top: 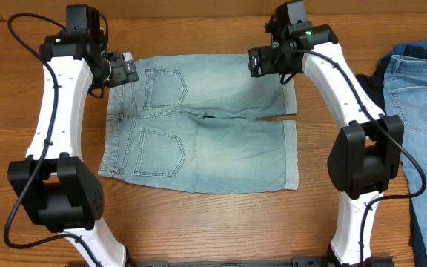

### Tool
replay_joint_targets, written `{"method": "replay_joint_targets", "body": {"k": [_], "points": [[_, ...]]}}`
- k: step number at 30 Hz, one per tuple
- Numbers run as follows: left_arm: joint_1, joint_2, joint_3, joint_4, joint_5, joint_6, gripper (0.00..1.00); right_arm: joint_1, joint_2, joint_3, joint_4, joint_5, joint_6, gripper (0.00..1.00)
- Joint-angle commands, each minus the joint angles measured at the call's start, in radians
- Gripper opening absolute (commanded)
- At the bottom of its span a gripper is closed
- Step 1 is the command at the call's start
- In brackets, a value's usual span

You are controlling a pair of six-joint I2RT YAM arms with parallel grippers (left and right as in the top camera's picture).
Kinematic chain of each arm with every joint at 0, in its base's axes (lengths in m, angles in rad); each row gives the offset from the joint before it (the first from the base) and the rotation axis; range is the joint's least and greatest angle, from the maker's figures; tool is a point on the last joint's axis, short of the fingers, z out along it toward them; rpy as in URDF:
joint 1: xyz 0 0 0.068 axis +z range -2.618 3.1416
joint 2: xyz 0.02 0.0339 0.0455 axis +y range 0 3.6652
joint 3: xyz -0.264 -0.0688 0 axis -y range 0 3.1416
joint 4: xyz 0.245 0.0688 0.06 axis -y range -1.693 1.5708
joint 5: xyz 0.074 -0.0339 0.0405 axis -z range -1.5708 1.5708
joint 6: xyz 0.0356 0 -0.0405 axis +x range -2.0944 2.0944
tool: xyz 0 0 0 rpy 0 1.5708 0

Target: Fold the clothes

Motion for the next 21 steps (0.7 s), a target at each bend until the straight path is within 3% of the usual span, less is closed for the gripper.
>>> {"method": "replay_joint_targets", "body": {"k": [1, 21], "points": [[0.003, -0.013, -0.005, -0.002, 0.011, -0.007, 1.00, 0.003, -0.014, 0.023, 0.005, -0.005, 0.003, 1.00], [0.003, -0.013, -0.005, 0.010, 0.012, -0.010, 1.00, 0.002, -0.014, 0.023, 0.049, -0.005, 0.003, 1.00]]}}
